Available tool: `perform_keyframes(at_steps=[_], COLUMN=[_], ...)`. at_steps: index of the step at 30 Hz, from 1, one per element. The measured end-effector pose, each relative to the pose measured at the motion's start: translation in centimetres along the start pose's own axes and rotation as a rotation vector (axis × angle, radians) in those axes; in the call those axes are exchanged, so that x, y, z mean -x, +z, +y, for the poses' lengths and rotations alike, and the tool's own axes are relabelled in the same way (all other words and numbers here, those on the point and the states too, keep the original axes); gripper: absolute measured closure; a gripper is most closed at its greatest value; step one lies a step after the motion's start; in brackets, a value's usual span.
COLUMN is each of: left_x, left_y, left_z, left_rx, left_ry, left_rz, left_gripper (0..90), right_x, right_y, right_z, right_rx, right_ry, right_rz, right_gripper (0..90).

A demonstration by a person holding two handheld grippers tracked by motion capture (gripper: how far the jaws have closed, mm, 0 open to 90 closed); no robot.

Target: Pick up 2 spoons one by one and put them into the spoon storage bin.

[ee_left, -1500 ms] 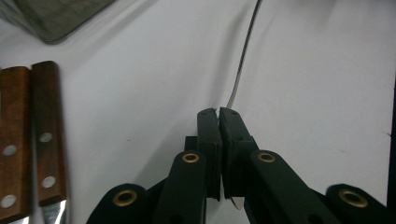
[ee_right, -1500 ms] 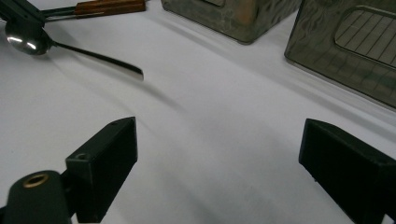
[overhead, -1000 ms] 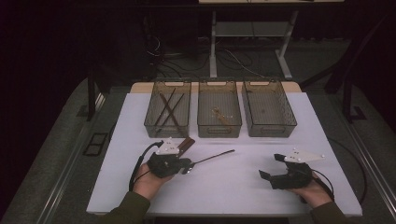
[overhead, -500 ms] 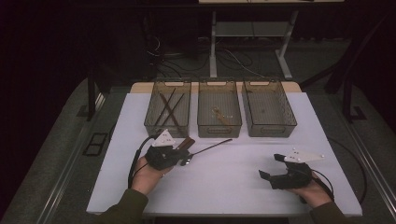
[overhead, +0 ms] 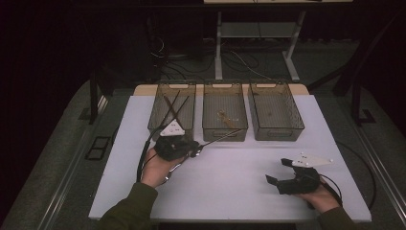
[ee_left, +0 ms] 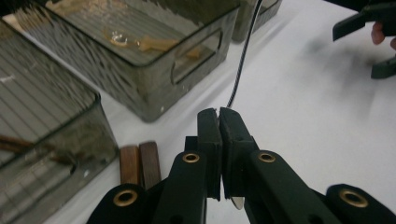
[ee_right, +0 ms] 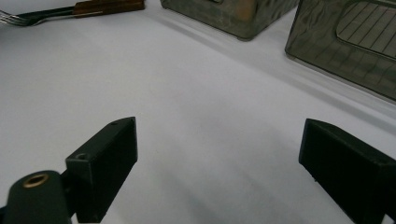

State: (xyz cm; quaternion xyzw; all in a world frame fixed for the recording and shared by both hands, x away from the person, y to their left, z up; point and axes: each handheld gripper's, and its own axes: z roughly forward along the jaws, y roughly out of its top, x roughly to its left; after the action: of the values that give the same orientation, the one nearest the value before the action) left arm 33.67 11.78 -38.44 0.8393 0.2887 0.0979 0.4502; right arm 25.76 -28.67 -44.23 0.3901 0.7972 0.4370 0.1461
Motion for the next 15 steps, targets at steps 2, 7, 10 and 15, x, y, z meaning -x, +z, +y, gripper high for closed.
perform_keyframes(at_steps=[2,7,10,15], left_x=[-0.1,-0.6,-1.2,-2.1], left_y=[0.2,0.5,1.0,1.9], left_z=[0.5,1.7,2.4,3.7], left_rx=[0.013,0.036,0.056,0.057], left_ry=[-0.001,-0.012,-0.028,-0.038], left_rz=[0.001,0.013,0.027,0.056], left_gripper=[88.5,88.5,88.6,88.5], right_x=[0.0,-0.1,-0.1,0.0], right_y=[0.0,0.1,0.0,0.0], right_z=[0.0,0.0,0.0,0.0], right_rx=[-0.002,-0.003,-0.002,0.007], right_ry=[-0.004,-0.001,0.004,0.006], right_rz=[0.001,0.002,0.003,0.002], right_gripper=[11.3,11.3,11.3,11.3])
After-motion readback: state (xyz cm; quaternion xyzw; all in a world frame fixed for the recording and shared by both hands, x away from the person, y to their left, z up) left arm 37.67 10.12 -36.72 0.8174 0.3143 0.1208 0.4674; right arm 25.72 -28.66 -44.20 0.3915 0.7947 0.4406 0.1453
